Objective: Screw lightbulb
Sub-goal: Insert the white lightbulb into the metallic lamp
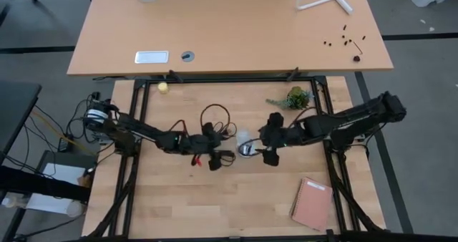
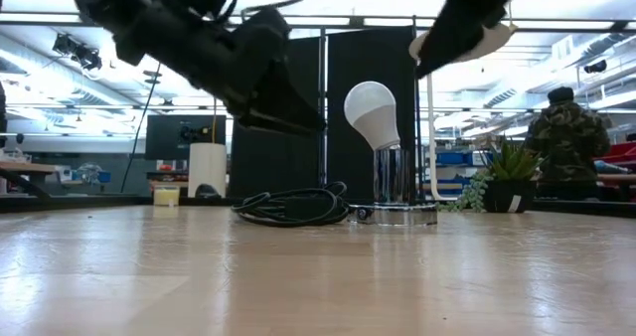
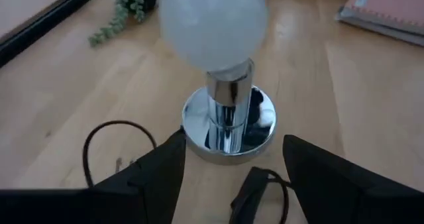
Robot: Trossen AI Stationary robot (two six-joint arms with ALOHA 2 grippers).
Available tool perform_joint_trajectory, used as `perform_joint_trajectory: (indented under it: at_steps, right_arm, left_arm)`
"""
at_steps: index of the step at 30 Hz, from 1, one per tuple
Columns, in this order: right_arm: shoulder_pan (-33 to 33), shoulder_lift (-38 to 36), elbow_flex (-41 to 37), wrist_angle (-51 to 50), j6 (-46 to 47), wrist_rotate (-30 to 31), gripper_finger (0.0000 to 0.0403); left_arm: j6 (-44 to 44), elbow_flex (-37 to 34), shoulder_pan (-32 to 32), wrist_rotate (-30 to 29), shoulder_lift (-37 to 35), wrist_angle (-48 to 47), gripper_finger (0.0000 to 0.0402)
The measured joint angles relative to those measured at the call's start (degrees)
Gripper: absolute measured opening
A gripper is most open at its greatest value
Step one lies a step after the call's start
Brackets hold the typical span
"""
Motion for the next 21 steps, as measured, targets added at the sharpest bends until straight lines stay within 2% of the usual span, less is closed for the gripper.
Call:
perform_joint_trajectory:
  at_steps: [6, 10, 21]
  right_arm:
    - [-2.76, 4.67, 11.06, -9.1, -0.75, -0.13, 0.0372]
    - [-3.43, 8.58, 16.52, -12.01, -0.78, 0.05, 0.0372]
    - [-5.34, 17.19, 24.56, -14.78, -6.05, -3.73, 0.0372]
  left_arm:
    - [0.14, -0.58, 0.43, 0.44, 6.31, 9.66, 0.0257]
    - [4.81, -0.07, 0.41, -0.77, 10.41, 13.34, 0.0257]
    - [-2.09, 0.89, 1.41, -3.0, 13.35, 18.33, 0.0265]
